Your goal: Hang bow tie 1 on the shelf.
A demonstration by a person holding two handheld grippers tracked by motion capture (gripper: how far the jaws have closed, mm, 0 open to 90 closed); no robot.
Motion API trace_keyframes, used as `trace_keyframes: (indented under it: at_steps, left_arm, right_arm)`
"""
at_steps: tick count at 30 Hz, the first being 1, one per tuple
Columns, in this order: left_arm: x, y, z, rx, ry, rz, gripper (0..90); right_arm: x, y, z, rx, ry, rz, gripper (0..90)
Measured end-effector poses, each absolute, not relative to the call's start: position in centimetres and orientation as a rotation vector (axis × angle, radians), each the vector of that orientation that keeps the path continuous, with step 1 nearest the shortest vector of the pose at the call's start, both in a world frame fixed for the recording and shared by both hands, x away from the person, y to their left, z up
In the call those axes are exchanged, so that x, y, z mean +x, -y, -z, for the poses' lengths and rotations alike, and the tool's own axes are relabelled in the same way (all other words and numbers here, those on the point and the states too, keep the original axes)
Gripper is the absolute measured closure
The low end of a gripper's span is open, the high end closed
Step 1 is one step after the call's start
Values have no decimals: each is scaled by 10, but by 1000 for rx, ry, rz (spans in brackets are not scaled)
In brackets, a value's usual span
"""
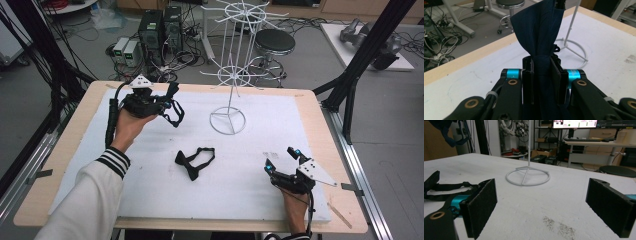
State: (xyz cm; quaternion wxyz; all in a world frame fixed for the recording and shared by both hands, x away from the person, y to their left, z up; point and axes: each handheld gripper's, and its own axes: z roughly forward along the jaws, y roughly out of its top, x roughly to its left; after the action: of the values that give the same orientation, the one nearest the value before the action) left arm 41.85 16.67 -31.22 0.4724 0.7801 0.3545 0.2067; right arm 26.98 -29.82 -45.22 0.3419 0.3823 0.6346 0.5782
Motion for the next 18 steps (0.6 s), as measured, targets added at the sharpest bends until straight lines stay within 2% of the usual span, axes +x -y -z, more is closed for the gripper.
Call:
trace_keyframes:
  at_steps: [18]
  left_arm:
    - [419,-145,281,1863,-765,-457,745]
  right_arm:
    - [269,298,452,1006,-1647,-1510,95]
